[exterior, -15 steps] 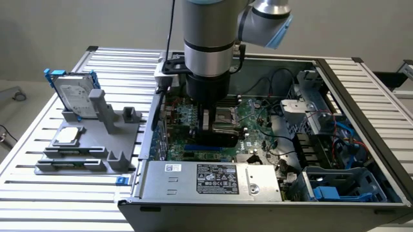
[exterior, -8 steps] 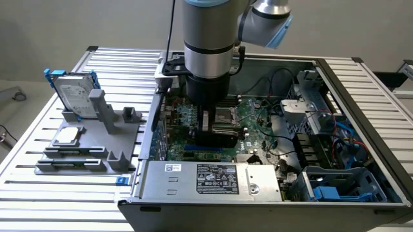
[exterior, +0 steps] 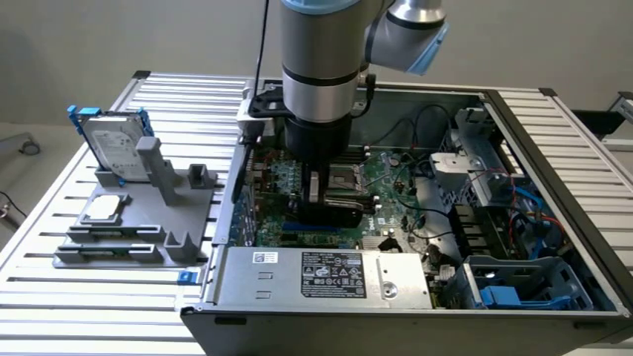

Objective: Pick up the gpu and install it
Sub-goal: 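Insert the gpu into the slot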

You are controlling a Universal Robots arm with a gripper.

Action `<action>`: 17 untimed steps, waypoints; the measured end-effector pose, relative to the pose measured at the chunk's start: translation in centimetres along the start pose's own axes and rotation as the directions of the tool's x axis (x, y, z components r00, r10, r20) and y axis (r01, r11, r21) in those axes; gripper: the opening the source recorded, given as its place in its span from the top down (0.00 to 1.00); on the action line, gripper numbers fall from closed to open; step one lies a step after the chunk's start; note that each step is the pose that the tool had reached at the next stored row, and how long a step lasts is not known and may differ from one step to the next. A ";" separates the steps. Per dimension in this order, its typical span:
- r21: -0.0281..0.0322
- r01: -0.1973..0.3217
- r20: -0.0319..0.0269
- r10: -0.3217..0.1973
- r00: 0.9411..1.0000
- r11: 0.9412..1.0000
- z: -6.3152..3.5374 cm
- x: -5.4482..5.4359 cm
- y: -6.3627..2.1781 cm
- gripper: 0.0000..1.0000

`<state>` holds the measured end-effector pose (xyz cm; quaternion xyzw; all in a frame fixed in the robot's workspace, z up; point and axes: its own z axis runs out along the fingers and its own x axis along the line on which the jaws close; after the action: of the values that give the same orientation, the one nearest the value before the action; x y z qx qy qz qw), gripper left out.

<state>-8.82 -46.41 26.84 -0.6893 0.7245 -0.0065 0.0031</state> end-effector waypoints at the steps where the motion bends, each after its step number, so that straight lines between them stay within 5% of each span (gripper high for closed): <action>1: -0.001 0.000 0.002 0.000 1.000 1.000 0.03 0.0 0.00 0.73; 7: -0.002 0.002 0.012 -0.002 1.000 1.000 0.24 0.0 0.00 0.73; 17: -0.002 0.037 0.017 -0.037 0.999 0.999 0.39 0.0 0.00 0.73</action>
<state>-8.82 -46.41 26.46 -0.7026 0.7115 0.0000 0.0084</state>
